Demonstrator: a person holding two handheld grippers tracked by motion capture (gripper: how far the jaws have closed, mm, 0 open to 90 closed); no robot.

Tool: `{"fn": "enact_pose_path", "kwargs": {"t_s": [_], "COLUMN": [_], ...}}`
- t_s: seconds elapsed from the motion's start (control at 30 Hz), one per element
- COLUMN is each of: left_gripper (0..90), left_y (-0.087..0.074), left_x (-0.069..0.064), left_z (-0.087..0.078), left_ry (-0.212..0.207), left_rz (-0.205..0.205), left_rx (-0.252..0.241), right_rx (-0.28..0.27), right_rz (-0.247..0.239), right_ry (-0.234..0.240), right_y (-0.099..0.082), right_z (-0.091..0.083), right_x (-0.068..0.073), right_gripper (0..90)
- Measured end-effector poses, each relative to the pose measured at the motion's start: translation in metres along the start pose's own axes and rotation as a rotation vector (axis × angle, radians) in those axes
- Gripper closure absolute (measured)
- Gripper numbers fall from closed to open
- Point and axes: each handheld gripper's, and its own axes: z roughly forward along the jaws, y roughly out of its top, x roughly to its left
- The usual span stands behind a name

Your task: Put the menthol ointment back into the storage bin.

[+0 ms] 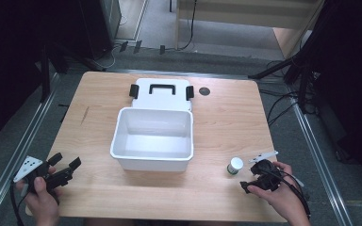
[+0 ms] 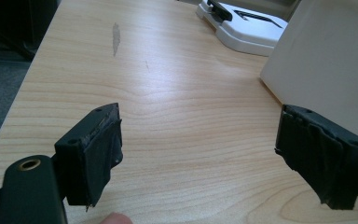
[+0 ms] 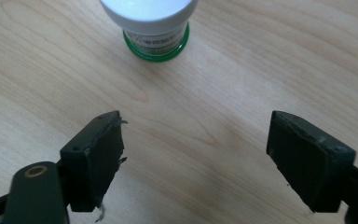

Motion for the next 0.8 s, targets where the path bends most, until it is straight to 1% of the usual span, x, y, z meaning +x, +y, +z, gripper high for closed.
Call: {"fn": "enact_pose_path", "kwargs": {"t_s": [0.03,0.07,0.13,0.17,0.2,0.23,0.3,0.33,0.37,0.4,0.43,0.47,0.5,0.53,0.57,0.6,0.63,0.67,0.7,0.73,0.77,0.8], "left_gripper": [15.1,15.1,15.1,15.1,15.1,15.1,15.1,15.1,15.1,15.1,15.1,15.1,15.1,15.1,15.1,15.1,15.1,15.1,15.1,15.1,15.1,15.1], "left_y": [0.000,0.000,0.000,0.000,0.000,0.000,0.000,0.000,0.000,0.000,0.000,0.000,0.001,0.001,0.001,0.000,0.000,0.000,0.001,0.001,0.001,0.001], "left_x": [0.000,0.000,-0.001,-0.001,-0.001,-0.001,-0.001,-0.001,-0.001,-0.001,-0.001,-0.001,-0.001,-0.001,-0.001,-0.001,-0.001,-0.001,0.000,0.000,0.000,0.000], "left_z": [0.000,0.000,0.000,0.000,0.000,0.000,0.001,0.001,0.001,0.001,0.001,0.001,0.001,0.001,0.001,0.001,0.001,0.001,0.001,0.002,0.002,0.002], "left_ry": [0.001,0.001,0.000,0.000,0.000,-0.001,-0.001,-0.001,0.000,0.000,0.001,-0.002,-0.003,-0.003,-0.003,-0.004,-0.006,-0.006,-0.008,-0.008,-0.008,-0.009], "left_rz": [0.000,0.000,0.002,0.004,0.004,0.005,0.003,0.003,0.002,0.002,0.003,0.005,0.008,0.010,0.010,0.010,0.008,0.008,0.007,0.006,0.006,0.006], "left_rx": [0.000,0.000,0.000,0.000,0.000,0.001,0.002,0.002,0.005,0.005,0.006,0.009,0.013,0.013,0.013,0.012,0.012,0.012,0.013,0.013,0.013,0.019], "right_rx": [0.016,0.016,0.063,0.107,0.107,0.146,0.176,0.176,0.198,0.213,0.213,0.229,0.267,0.278,0.278,0.282,0.279,0.279,0.280,0.278,0.281,0.277], "right_rz": [-0.001,-0.001,0.003,-0.005,-0.005,-0.020,-0.030,-0.030,-0.043,-0.045,-0.045,-0.058,-0.081,-0.089,-0.089,-0.099,-0.090,-0.090,-0.080,-0.085,-0.078,-0.081], "right_ry": [0.011,0.011,0.034,0.030,0.030,0.025,0.014,0.014,-0.005,-0.008,-0.008,-0.002,0.001,-0.001,-0.001,-0.011,-0.035,-0.035,-0.044,-0.047,-0.047,-0.039], "right_y": [0.002,0.002,0.005,0.009,0.009,0.012,0.016,0.016,0.021,0.024,0.024,0.026,0.031,0.034,0.034,0.037,0.043,0.043,0.049,0.051,0.054,0.056], "right_z": [0.000,0.000,0.001,0.003,0.003,0.003,0.003,0.003,0.002,0.002,0.002,0.003,0.003,0.002,0.002,0.002,0.002,0.002,0.002,0.002,0.002,0.002], "right_x": [-0.001,-0.001,-0.001,-0.001,-0.001,-0.001,-0.001,-0.001,0.001,0.003,0.003,0.005,0.010,0.012,0.012,0.013,0.015,0.015,0.015,0.015,0.016,0.015], "right_gripper": [23.4,23.4,23.3,23.5,23.5,23.6,25.5,25.5,26.2,26.2,26.2,25.9,25.1,25.0,25.0,24.9,24.9,24.9,24.9,24.9,24.9,25.2]}}
